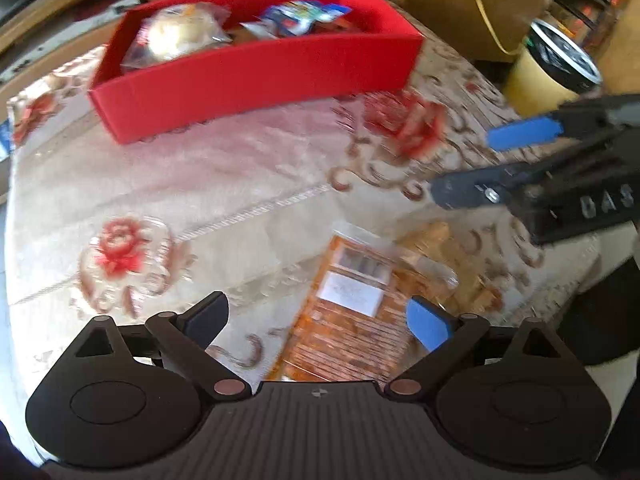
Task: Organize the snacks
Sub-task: 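Grasp the orange bread bag with the left gripper while the right gripper grasps the gold wrapper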
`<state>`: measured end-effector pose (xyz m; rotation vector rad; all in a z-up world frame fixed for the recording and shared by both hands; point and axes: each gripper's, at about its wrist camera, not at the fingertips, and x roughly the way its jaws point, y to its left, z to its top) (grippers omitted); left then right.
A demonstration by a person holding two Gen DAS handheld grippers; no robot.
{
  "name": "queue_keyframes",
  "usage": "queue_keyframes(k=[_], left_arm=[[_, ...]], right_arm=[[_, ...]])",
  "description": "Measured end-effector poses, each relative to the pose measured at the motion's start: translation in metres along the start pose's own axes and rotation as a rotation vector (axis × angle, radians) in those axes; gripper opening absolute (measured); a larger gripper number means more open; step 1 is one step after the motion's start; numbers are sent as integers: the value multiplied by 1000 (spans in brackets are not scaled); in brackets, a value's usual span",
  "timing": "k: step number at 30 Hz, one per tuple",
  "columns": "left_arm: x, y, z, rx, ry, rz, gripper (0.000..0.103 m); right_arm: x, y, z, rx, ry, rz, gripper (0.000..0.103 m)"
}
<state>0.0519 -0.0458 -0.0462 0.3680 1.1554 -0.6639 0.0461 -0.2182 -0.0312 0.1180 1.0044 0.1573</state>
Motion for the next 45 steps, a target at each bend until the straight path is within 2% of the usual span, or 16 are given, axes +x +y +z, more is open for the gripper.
queue_keyframes(k=[4,7,10,12,18,21,25,28,29,32,34,36,39,41,43,45], left_arm=[[15,-20,-6,117,53,-5,95],[21,-25,-9,155,71,18,90],[18,-17,-8,108,52,32,75],[13,-5,-8,47,37,29,72],[1,19,-8,-71,-21,139,60],[4,22,-6,-77,-24,178,63],[11,20,-6,-69,-14,205,77],[16,23,-7,-69,-8,233,91],[15,26,-7,-70,-7,233,93],[17,33,-6,-103,7,231,101],[20,38,-2,-118,17,214,103],[19,43,-3,-146,14,185,99],[11,33,-7,-95,-16,160,75],[8,25,-8,-65,-21,162,66],[6,23,-7,-66,-26,148,62],[3,22,-8,-70,-33,144,59]], right_arm=[[0,1,-3,1,12,6,77],[2,6,-7,-18,28,9,77],[5,7,-11,-26,46,-1,77],[6,6,-11,-25,50,-8,76],[21,15,-19,-58,99,-38,76],[34,25,-26,-85,138,-60,76],[48,40,-34,-148,143,-113,78],[50,36,-33,-109,138,-98,86],[51,37,-34,-114,146,-98,97],[56,42,-37,-130,165,-115,97],[55,39,-36,-119,164,-106,97],[54,38,-36,-117,162,-102,93],[49,40,-37,-145,147,-109,76],[43,46,-38,-166,133,-108,53],[38,48,-39,-170,125,-96,39],[37,46,-38,-156,125,-95,32]])
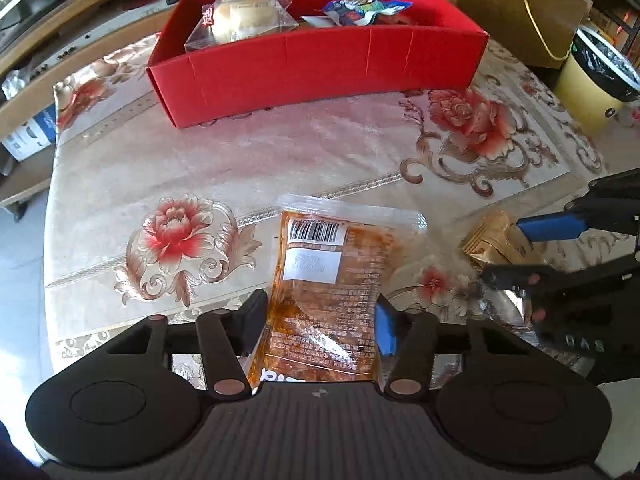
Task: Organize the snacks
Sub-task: 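Grasp the orange bread bag with the left gripper while the right gripper grasps the gold wrapper, then carry the bread bag and gold wrapper over the red box and lower them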
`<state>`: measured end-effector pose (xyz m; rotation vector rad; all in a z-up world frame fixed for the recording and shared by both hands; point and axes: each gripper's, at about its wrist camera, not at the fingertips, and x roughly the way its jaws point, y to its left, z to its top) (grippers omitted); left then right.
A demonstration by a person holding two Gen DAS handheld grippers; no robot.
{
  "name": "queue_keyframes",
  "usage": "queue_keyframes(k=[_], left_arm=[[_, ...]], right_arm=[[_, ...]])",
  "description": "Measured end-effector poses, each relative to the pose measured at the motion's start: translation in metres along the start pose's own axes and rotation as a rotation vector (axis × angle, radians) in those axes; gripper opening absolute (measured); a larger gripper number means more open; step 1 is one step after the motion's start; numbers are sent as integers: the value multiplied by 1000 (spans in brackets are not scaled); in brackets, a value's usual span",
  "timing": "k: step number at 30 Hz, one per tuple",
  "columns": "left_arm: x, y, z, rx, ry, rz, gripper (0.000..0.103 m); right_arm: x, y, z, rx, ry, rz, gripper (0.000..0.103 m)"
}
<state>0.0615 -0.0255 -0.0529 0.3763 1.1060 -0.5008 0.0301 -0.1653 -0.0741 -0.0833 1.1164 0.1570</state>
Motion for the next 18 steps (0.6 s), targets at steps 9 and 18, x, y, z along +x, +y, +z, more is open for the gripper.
queue_keyframes(k=[9,18], left_arm=[[-9,1,1,-33,-30,-17,53],[-18,4,10,-67,-85,-20,53]], right_arm=[[-12,-2,0,9,-49,-14,31],[-24,-4,8,24,-110,-20,31]])
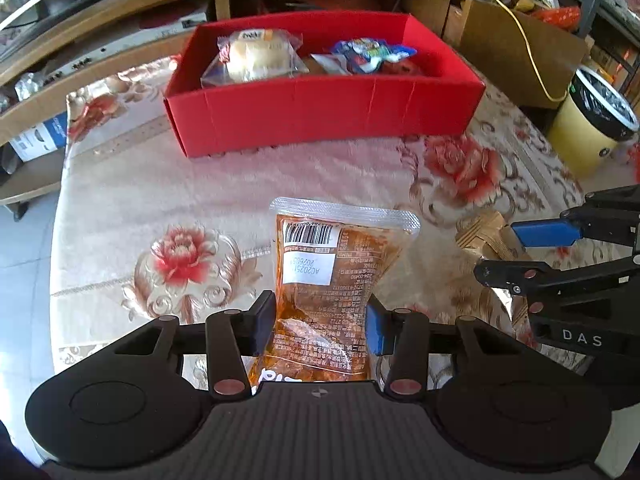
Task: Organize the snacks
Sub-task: 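Carry the bread bag and gold wrapper over the red box and lower them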
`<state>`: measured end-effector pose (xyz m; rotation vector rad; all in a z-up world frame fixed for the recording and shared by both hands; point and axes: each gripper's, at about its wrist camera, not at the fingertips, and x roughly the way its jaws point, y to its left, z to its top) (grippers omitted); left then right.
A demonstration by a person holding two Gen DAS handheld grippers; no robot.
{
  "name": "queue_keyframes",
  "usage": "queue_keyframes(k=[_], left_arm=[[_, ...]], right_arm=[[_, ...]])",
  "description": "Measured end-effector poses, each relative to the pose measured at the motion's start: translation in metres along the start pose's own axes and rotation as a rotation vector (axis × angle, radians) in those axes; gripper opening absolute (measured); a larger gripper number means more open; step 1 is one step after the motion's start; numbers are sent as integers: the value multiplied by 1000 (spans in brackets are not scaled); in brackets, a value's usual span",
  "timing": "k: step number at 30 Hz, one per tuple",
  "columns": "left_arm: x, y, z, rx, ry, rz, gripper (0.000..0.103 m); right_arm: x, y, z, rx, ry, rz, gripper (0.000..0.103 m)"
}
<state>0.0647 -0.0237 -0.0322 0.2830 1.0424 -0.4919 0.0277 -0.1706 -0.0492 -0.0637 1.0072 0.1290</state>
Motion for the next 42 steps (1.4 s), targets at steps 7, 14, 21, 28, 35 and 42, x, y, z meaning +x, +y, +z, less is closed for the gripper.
queue_keyframes(k=[7,14,21,28,35,42], left_arm=[[-8,3,15,-31,-55,6,53],[-15,4,42,-63,-127,1,52],[-17,3,67,-84,-178,3,52],[-15,-1,90,-83,-209,6,52],[-9,2,121,-113,-250,7,53],[13,3,153,-131,-258,26,53]], right_arm=[[-8,-7,14,13,-55,-14,31],[-16,-22,39,50,-122,-23,31],[-23,-37,64,86,-178,-26,31],[-26,-52,85,120,-223,-33,31],[-21,-66,115,141,-262,-46,31],[-2,-84,148,170,-267,-61,31]])
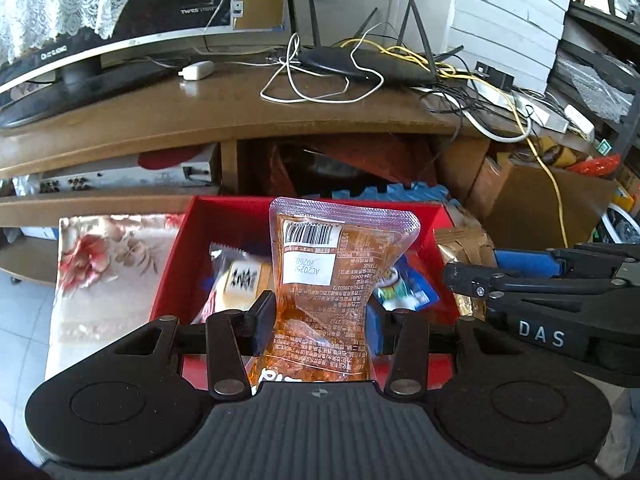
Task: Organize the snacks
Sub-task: 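Carry the bread bag and gold wrapper over the red box and lower them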
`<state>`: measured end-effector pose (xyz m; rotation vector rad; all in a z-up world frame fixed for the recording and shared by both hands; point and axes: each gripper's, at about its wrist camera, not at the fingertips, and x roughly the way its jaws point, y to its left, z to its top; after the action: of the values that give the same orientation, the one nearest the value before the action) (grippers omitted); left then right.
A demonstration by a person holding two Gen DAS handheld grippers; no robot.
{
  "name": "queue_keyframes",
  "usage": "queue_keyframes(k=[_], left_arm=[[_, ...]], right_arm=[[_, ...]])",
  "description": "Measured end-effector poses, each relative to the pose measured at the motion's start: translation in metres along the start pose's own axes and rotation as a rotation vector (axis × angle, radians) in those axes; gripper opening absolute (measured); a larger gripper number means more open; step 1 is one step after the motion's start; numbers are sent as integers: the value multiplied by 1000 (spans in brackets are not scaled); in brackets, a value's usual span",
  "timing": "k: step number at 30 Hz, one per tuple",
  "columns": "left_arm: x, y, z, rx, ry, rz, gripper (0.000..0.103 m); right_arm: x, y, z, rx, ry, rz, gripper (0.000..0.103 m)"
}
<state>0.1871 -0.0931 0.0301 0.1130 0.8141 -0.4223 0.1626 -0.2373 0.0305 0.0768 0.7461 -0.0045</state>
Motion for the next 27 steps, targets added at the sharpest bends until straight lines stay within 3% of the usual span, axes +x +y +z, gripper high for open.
queue_keyframes(k=[8,17,27], left_arm=[[32,-1,12,-4,25,32,52],[50,-5,13,16,40,61,53],[51,-7,14,19,42,84,65]], right_arm=[[37,-10,17,9,32,-11,31],[69,-21,13,41,99,-15,31],[75,-29,11,75,120,-8,34]])
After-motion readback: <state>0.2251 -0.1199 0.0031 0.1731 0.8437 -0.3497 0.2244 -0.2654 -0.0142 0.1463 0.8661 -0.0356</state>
